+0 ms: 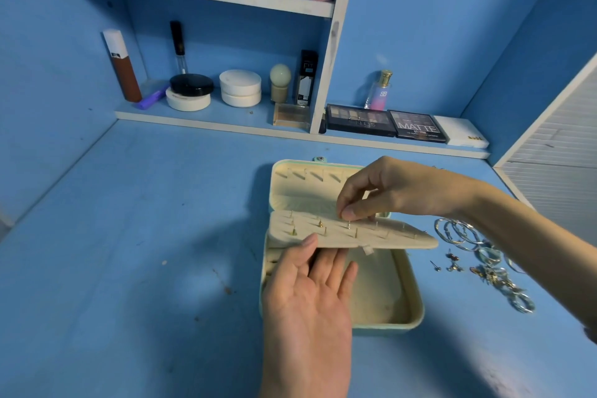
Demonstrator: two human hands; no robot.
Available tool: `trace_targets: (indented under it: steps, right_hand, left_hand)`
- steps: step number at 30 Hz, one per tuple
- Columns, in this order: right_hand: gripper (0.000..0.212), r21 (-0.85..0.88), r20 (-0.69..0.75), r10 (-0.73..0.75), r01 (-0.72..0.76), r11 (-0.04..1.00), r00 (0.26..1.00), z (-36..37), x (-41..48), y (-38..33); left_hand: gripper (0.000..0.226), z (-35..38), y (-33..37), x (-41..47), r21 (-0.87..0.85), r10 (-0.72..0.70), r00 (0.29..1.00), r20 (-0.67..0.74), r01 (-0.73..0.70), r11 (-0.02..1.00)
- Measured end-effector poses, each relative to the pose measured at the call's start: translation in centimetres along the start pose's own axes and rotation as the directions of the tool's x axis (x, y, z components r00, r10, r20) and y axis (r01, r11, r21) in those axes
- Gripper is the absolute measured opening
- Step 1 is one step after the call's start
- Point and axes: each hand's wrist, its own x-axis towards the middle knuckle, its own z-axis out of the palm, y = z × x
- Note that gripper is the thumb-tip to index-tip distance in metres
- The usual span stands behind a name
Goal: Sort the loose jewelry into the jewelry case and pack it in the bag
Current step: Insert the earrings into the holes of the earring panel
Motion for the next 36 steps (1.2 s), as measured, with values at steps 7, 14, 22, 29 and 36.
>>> trace_targets:
  steps: [7, 14, 22, 29, 36]
  right_hand:
    - [0.010, -0.063, 0.081, 0.009, -0.004, 0.998, 0.997, -0.6, 0.3, -0.5]
    - [0.014, -0.176, 0.116, 0.028, -0.007, 0.984, 0.993, -0.8, 0.9, -1.4]
    - [0.011, -0.275, 0.122, 0.065, -0.029, 0.961, 0.990, -0.6, 1.1, -1.9]
    - [0.012, -0.279, 0.106, 0.074, -0.042, 0.960, 0.992, -0.3, 1.1, -1.7]
    - [0.010, -0.254, 0.061, 0.082, -0.064, 0.965, 0.995, 0.2, 1.1, -1.3]
  left_hand:
    - [0.107, -0.1, 0.0, 0.0, 0.003, 0.002, 1.000, 0.008, -0.002, 1.000]
    - [0.108, -0.2, 0.0, 0.1, -0.010, -0.003, 1.000, 0.006, 0.003, 1.000]
    - [0.108, -0.4, -0.1, 0.1, -0.019, -0.009, 1.000, 0.023, 0.010, 1.000]
    - [0.109, -0.4, 0.0, 0.1, -0.036, -0.017, 0.999, 0.035, 0.018, 0.999]
    - [0.106, -0.3, 0.0, 0.2, -0.048, -0.017, 0.999, 0.040, 0.019, 0.999]
